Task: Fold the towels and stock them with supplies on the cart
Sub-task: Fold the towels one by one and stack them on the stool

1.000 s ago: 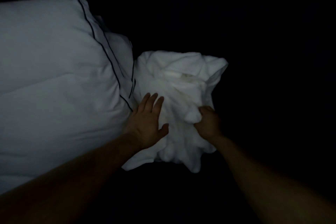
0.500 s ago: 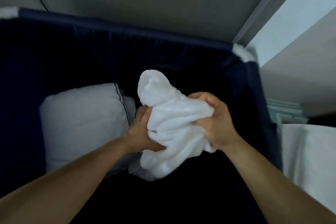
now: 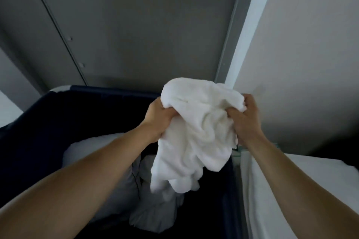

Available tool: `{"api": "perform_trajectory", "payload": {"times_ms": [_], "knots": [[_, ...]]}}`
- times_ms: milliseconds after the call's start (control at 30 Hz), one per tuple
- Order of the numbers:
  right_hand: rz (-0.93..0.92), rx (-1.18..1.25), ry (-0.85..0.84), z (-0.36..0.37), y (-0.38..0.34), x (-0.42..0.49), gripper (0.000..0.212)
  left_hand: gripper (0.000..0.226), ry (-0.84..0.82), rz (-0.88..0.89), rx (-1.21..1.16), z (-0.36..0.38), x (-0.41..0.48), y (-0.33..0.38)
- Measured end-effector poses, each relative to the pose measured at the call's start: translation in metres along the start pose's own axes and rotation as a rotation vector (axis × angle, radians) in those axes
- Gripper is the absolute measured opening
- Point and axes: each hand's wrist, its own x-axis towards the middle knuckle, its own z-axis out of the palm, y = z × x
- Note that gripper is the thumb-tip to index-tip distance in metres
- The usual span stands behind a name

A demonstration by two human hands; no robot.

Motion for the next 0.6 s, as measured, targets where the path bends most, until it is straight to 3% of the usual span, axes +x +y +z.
{"api": "perform_trajectory", "payload": {"times_ms": [100,167,200,333,400,500,600], "knots": [[-0.173,0.082,-0.267,-0.018,-0.035,-0.012,0.07,0.035,0.069,0.083,-0.003,0.025,-0.009,0.074],[-0.264,-0.094,-0.392,-0.025,-0.066,-0.02,0.109,0.036,0.088,0.151,0.029,0.039,-0.017,0.116],[-0.293,-0.168,-0.365,-0.029,-0.084,-0.024,0.117,0.039,0.093,0.179,0.04,0.047,-0.022,0.135],[-0.368,-0.176,-0.024,-0.053,-0.144,-0.023,0.077,0.031,0.063,0.284,-0.033,0.073,-0.043,0.195],[-0.385,-0.164,0.041,-0.076,-0.168,-0.02,0.066,0.035,0.034,0.33,-0.097,0.083,-0.055,0.228],[-0.404,-0.214,0.17,-0.113,-0.206,-0.023,0.078,0.05,-0.053,0.364,-0.185,0.094,-0.069,0.276],[-0.432,-0.264,0.245,-0.15,-0.235,-0.036,0.099,0.041,-0.174,0.392,-0.308,0.112,-0.082,0.305]]}}
